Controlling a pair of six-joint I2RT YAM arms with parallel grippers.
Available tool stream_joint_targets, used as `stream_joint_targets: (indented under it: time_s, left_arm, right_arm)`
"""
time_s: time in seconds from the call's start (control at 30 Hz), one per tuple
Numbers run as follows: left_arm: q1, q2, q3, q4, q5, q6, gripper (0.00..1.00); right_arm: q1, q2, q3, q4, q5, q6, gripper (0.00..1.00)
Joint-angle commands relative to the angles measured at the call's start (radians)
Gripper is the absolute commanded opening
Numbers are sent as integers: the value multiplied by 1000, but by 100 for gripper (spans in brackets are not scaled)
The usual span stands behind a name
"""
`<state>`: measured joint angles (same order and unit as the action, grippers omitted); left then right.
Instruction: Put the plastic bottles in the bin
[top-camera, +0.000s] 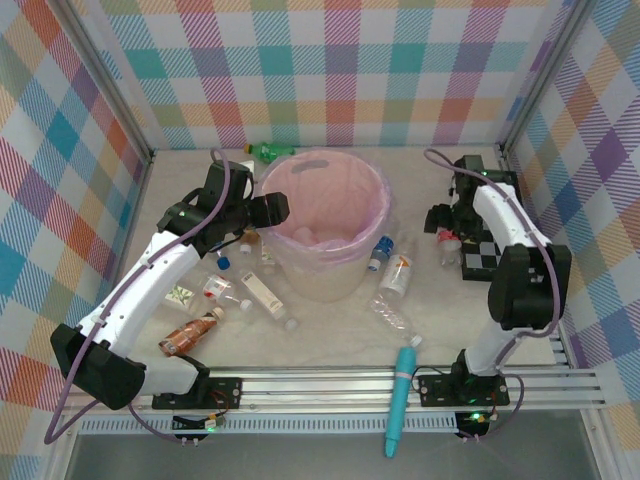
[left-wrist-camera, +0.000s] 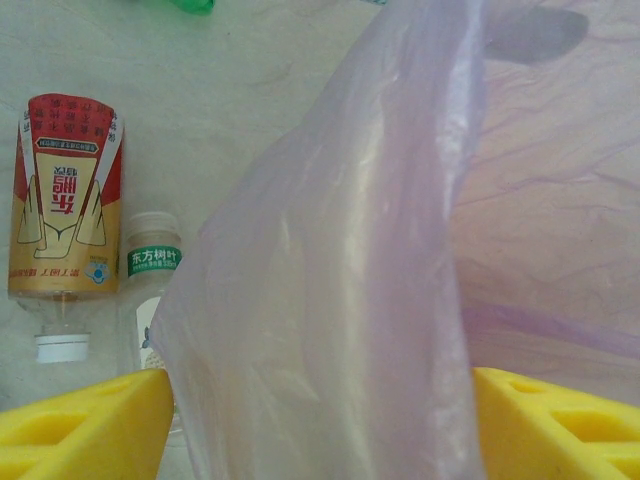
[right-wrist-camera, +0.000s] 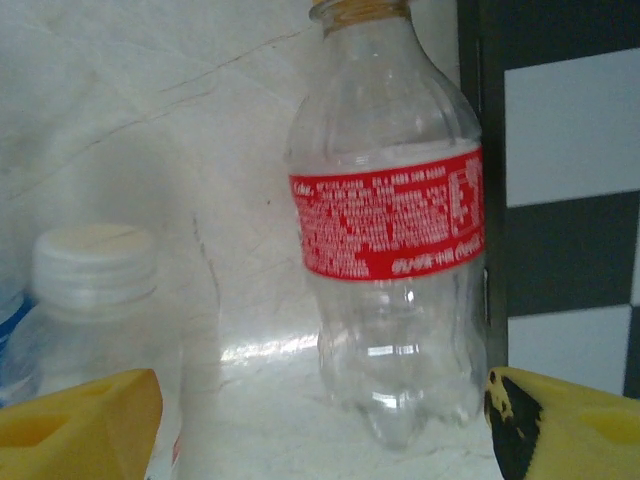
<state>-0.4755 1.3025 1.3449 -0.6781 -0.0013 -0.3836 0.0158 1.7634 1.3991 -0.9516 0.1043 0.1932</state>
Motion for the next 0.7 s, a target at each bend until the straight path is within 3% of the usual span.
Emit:
stream_joint_targets:
  time_s: [0.0,0.47,0.67]
  left_arm:
    - [-10,-4,19,-5,-9,18,76]
    - [-10,12,31,0,-6,22,76]
    - [-11,14,26,2,-6,20,76]
  right_arm:
    - [-5,40,-6,68,21,-13,83]
    - [-4,151,-55,150,3,11,79]
    - [-4,116,-52,149,-6,18,65]
